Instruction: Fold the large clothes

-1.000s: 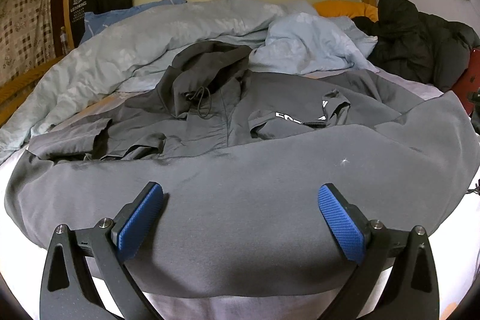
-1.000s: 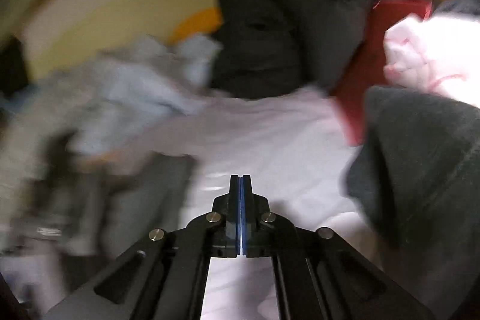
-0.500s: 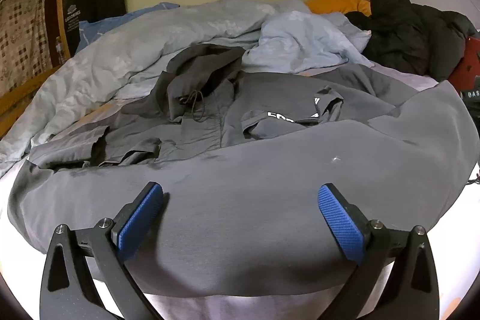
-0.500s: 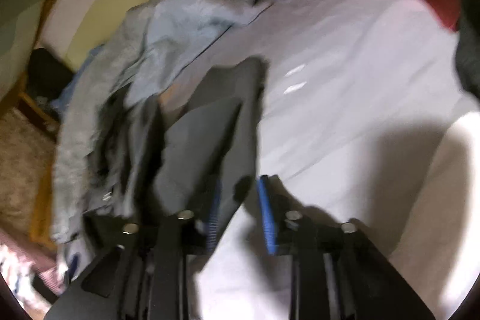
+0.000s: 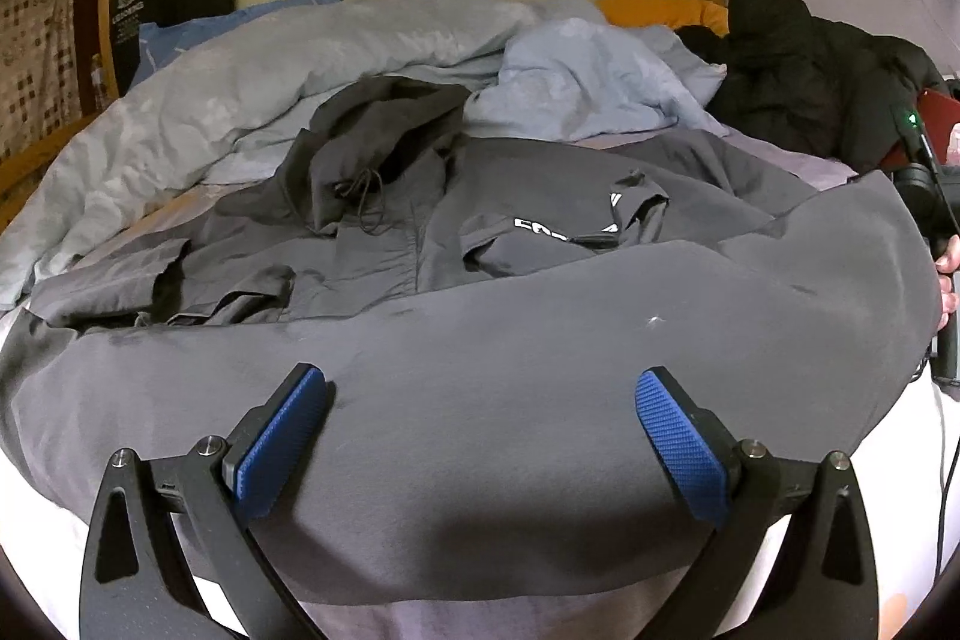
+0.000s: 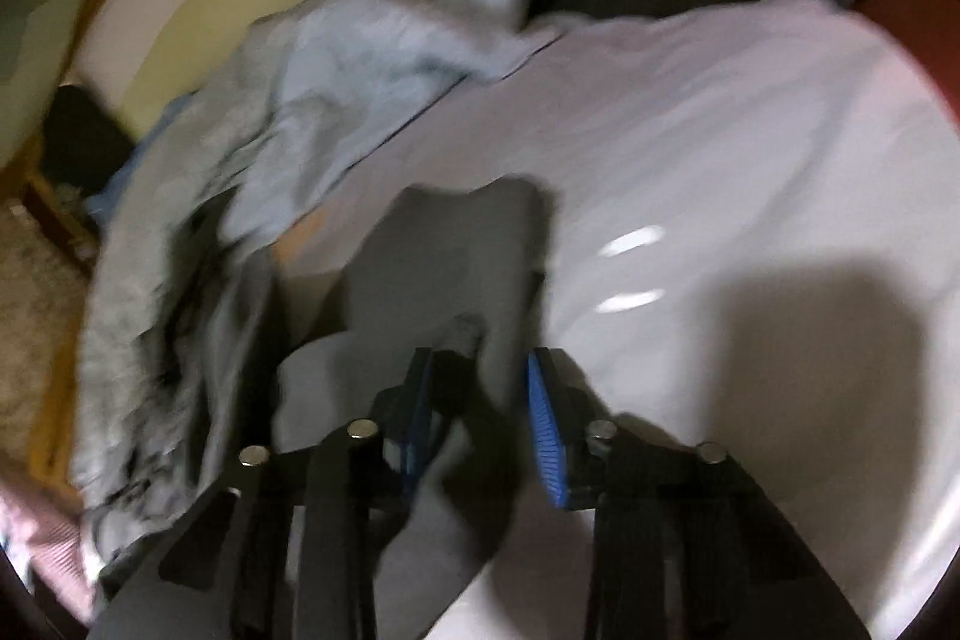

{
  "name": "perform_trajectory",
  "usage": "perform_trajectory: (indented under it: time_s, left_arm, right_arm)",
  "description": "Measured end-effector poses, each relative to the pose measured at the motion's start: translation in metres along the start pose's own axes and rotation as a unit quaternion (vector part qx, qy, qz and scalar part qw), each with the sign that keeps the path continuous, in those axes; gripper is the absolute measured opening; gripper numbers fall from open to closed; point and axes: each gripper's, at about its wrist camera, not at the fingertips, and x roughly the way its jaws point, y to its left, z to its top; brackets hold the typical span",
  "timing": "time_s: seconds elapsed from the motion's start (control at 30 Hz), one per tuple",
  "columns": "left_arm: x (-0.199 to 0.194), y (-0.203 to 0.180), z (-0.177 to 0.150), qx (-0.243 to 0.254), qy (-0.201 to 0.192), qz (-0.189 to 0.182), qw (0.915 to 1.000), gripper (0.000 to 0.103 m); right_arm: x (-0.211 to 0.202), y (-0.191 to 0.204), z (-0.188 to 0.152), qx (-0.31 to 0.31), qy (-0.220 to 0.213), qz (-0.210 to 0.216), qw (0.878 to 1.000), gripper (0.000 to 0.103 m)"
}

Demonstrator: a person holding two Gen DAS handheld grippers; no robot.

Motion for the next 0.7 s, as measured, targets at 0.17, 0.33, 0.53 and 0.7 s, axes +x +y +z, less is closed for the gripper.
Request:
perform_trajectory:
  time_s: [0.17, 0.33, 0.53, 0.7]
  left_arm:
    - [-0.005, 0.012, -0.001, -0.030, -0.014, -0.031, 0.9990, 0.103]
    - [-0.002, 0.011, 0.000, -0.031, -0.007, -0.031, 0.9990, 0.103]
    - [-0.001, 0.009, 0.000, -0.030, -0.004, -0.028, 0.9992, 0.103]
    - [0.001, 0.009, 0.000, -0.029, -0.002, -0.028, 0.9992, 0.103]
  right_arm:
    - [-0.030, -0.002, 0.003, -0.013, -0.080, -0.005, 0.997, 0.004]
    - [-0.079, 0.015, 0.009, -0.051, -0.184, -0.131, 0.973, 0.003]
    - [-0.139, -0.001, 0.018, -0.055, -0.270, -0.274, 0.921, 0.003]
    - [-0.123, -0.018, 0.022, -0.032, -0.200, -0.248, 0.947, 0.005]
